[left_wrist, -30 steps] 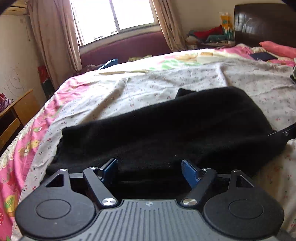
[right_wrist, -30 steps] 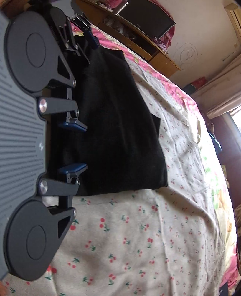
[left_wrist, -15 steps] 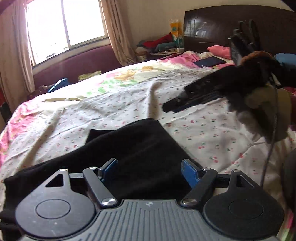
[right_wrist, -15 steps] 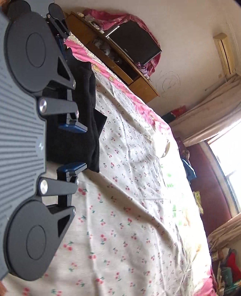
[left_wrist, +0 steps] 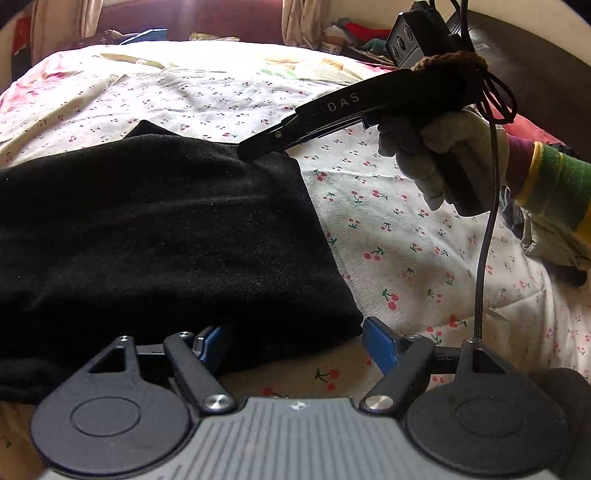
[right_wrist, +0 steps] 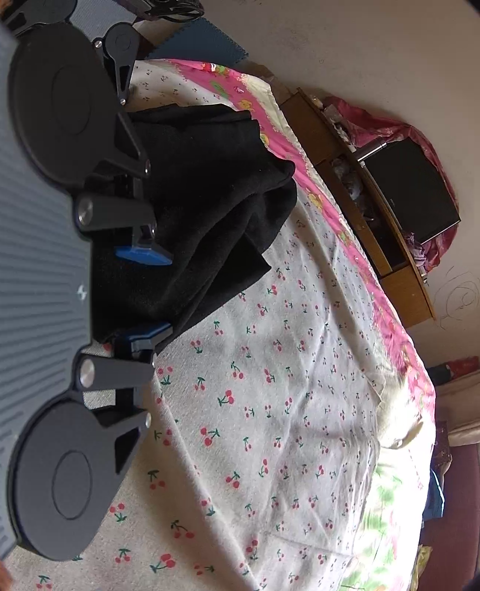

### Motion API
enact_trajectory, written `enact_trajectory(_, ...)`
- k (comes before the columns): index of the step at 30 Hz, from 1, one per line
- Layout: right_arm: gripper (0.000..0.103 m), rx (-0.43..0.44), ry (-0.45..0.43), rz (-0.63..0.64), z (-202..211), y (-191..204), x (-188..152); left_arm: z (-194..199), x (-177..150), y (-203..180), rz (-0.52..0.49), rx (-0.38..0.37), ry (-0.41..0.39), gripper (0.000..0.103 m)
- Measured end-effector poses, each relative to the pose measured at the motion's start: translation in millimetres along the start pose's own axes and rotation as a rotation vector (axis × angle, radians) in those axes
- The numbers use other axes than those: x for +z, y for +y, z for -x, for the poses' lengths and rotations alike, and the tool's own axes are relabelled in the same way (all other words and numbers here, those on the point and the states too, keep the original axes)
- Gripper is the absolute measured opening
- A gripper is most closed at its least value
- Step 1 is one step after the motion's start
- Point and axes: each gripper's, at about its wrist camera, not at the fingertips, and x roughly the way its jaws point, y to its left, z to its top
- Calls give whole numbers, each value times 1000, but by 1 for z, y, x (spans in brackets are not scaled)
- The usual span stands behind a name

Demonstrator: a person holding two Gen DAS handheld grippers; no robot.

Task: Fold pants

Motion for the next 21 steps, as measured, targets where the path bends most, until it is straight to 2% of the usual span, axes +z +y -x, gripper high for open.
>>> enact_trajectory(7,36,120,131,128,8,22,6,-2,-4,-8,-52,38,-30,89)
enact_trajectory(12,36,194,186,159,16,29,17,1,-7,-11,-81,46,-52,89)
enact_trajectory(14,36,185,224,188,10,27,22,-1,-6,-10,-80,41,-56,89)
enact_trajectory(16,36,131,251,173,-5,17,24,-1,-6,-9,-77,38,-61,89)
enact_trajectory(18,31,117,268,154,-21,10,24,-1,-6,-9,-76,38,-65,89)
enact_trajectory(20,7,64,269,122,-29,12,21,0,-5,-8,-74,39,-71,89)
enact_trajectory(21,7,31,267,90,-27,16,19,0,-5,-8,-70,41,-75,89)
